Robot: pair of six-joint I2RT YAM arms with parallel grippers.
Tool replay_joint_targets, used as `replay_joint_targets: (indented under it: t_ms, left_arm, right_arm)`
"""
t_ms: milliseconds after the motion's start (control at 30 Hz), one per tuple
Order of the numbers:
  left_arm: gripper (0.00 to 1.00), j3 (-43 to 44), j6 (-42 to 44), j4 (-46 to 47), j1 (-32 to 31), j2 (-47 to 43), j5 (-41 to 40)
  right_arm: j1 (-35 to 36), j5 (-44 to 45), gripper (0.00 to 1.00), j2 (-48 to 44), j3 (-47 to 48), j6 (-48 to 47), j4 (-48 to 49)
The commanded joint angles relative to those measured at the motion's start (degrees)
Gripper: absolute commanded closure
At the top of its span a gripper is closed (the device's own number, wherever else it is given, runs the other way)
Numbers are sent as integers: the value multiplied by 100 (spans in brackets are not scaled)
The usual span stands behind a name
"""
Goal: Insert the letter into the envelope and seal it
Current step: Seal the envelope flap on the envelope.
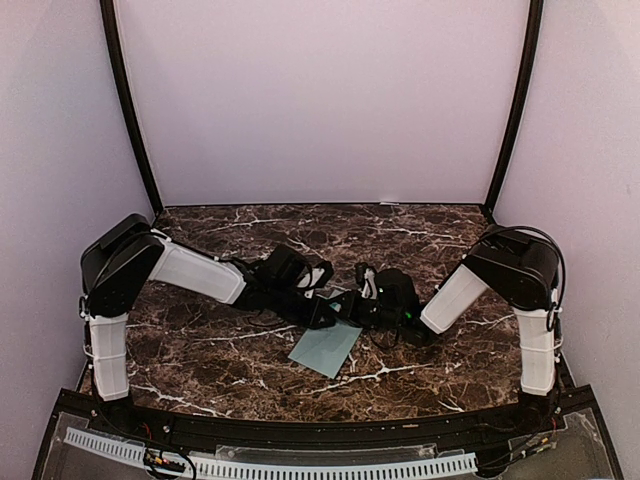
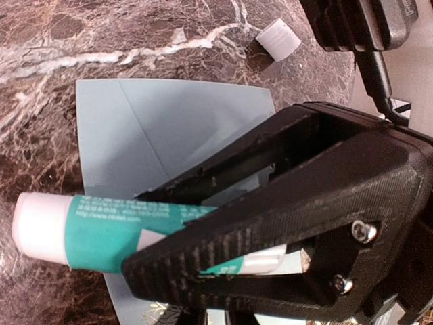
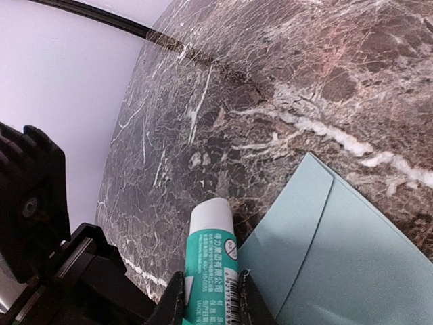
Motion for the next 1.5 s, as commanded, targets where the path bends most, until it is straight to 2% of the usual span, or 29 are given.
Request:
replay_joint_targets:
  t_ms: [0,467,633,733,867,1167,1267,1467]
  left_arm:
    - [92,-40,14,7,2,108,84]
    - [93,-729,574,-453,-30,-421,467]
    - [89,-827,645,-438,-66,-663,494]
    - [83,-751,574,-459,-52,-860,429]
    - [77,-537,327,-516,51,-1272,429]
    - [68,-841,-107,-364,627,-2747,279]
    - [63,-1048,-491,-87,810,-3239,299]
    - [47,-1319,-1317,868,890,-3769,622]
  right_arm:
    - [-44,88,91,212,-12,-11,-185]
    - [-44,176,91,272,50,63,-401]
    - [-44,132,91,252,9,43,-278]
    - [-44,-107,91,119,-94,-127,134]
    - [-44,-178,91,-505,-125,-396,125]
    - [-44,619,90,-2273,-144,-1240,-1166]
    - [-36,703,90,-2666,-386,-1172,-962]
    - [247,1002,89,-3319,-497,-1477,-624]
